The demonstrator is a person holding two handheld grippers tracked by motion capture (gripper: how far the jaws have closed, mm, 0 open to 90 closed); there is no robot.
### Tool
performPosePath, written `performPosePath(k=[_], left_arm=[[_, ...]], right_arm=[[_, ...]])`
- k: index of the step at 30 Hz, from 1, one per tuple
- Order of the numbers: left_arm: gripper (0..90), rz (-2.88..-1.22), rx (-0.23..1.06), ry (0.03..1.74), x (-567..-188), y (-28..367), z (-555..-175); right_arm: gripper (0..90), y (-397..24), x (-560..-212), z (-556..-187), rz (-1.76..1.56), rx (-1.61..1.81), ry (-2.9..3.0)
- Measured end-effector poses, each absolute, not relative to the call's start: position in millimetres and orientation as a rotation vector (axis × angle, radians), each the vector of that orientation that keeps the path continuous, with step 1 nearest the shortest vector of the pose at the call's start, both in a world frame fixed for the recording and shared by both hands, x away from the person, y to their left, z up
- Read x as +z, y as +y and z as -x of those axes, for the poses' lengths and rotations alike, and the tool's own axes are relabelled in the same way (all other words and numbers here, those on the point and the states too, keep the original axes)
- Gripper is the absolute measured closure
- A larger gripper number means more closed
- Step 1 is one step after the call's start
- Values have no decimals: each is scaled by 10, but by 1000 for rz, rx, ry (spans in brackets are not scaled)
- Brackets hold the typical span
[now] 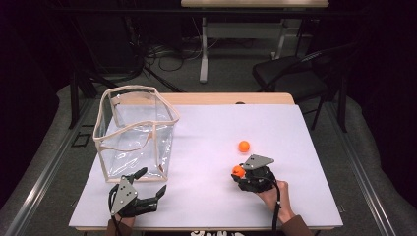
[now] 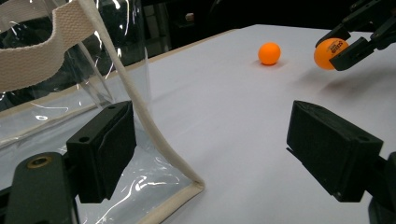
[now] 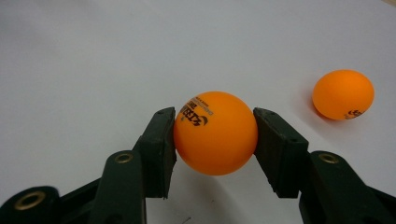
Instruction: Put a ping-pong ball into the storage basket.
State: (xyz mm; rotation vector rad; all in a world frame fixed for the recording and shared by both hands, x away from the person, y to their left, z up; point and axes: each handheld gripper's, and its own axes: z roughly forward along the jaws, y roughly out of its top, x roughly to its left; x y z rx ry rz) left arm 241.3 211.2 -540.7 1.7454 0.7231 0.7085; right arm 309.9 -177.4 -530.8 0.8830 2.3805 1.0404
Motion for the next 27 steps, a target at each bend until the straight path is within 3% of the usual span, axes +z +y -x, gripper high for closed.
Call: performPosePath(k=[27], left_arm=[[158, -1749, 712, 720, -5407, 2112, -2416]], right_arm=[[504, -1785, -5177, -3054, -869, 1060, 2356]])
